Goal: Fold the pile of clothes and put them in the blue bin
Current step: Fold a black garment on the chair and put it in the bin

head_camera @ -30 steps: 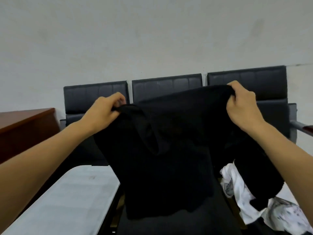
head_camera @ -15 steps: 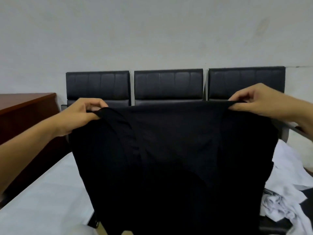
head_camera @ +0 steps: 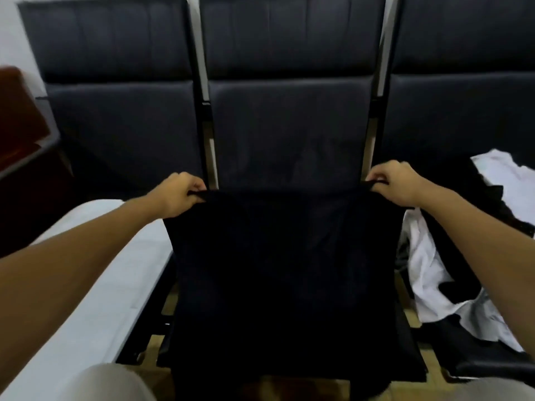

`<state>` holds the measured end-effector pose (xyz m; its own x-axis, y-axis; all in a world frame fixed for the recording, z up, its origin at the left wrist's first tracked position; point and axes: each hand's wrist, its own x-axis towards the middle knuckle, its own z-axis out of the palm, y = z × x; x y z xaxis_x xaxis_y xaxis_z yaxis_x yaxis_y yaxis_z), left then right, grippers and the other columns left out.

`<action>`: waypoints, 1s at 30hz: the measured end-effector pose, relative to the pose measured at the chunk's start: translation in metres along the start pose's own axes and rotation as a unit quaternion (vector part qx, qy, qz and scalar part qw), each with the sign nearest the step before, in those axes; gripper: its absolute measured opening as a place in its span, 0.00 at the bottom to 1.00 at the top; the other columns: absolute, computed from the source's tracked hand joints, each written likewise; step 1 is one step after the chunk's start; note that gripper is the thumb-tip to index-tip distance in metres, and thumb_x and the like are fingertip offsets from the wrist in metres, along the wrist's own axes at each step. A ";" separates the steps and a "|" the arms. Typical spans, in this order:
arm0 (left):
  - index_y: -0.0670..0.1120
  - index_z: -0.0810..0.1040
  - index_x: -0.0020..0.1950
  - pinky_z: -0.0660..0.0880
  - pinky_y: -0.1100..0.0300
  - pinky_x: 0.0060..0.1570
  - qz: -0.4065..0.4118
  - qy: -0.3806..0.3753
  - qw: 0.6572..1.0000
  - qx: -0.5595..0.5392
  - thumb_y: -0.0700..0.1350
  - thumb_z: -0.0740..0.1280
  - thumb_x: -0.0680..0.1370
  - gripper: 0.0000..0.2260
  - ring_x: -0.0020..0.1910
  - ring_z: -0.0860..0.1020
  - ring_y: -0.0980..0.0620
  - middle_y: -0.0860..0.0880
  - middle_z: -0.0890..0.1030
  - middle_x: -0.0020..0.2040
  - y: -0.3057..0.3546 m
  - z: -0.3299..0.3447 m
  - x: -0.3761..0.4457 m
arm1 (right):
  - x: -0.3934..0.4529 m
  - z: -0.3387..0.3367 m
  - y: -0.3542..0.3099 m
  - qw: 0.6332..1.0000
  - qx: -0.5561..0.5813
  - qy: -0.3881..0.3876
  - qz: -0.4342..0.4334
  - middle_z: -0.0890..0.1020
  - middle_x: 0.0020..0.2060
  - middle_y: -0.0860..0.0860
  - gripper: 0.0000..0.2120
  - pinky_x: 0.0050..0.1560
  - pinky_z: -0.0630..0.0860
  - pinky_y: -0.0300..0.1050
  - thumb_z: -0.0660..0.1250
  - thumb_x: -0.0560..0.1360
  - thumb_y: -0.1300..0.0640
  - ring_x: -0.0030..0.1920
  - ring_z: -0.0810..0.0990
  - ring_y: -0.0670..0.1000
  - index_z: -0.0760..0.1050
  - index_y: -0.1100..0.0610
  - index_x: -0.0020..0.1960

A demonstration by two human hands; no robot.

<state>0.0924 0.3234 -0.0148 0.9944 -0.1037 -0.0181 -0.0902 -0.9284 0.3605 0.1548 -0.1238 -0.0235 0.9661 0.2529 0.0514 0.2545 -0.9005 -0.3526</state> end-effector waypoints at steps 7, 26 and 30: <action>0.50 0.75 0.61 0.72 0.47 0.50 0.000 0.006 0.989 0.150 0.42 0.63 0.80 0.10 0.54 0.76 0.36 0.40 0.78 0.55 -0.022 0.035 0.071 | 0.064 0.041 0.030 0.998 -0.012 0.058 0.031 0.82 0.49 0.63 0.06 0.56 0.78 0.57 0.69 0.78 0.57 0.51 0.80 0.64 0.82 0.59 0.49; 0.62 0.64 0.73 0.65 0.60 0.64 0.123 -0.241 0.953 0.139 0.79 0.58 0.62 0.42 0.64 0.68 0.59 0.61 0.71 0.63 -0.029 0.137 -0.071 | -0.110 0.132 0.023 0.963 -0.248 -0.068 -0.085 0.79 0.58 0.51 0.26 0.55 0.75 0.52 0.71 0.66 0.63 0.58 0.79 0.56 0.76 0.50 0.63; 0.55 0.65 0.72 0.66 0.63 0.65 0.057 -0.211 0.974 0.062 0.63 0.70 0.73 0.31 0.65 0.66 0.57 0.58 0.66 0.61 -0.031 0.161 -0.086 | -0.125 0.149 -0.021 0.976 -0.187 -0.083 -0.075 0.73 0.66 0.47 0.29 0.63 0.68 0.50 0.64 0.72 0.60 0.68 0.71 0.53 0.67 0.48 0.73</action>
<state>0.0012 0.3036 -0.1745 0.8685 -0.3226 -0.3763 -0.2317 -0.9354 0.2671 0.0219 -0.0840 -0.1619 0.9045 0.4176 -0.0866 0.4204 -0.9072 0.0155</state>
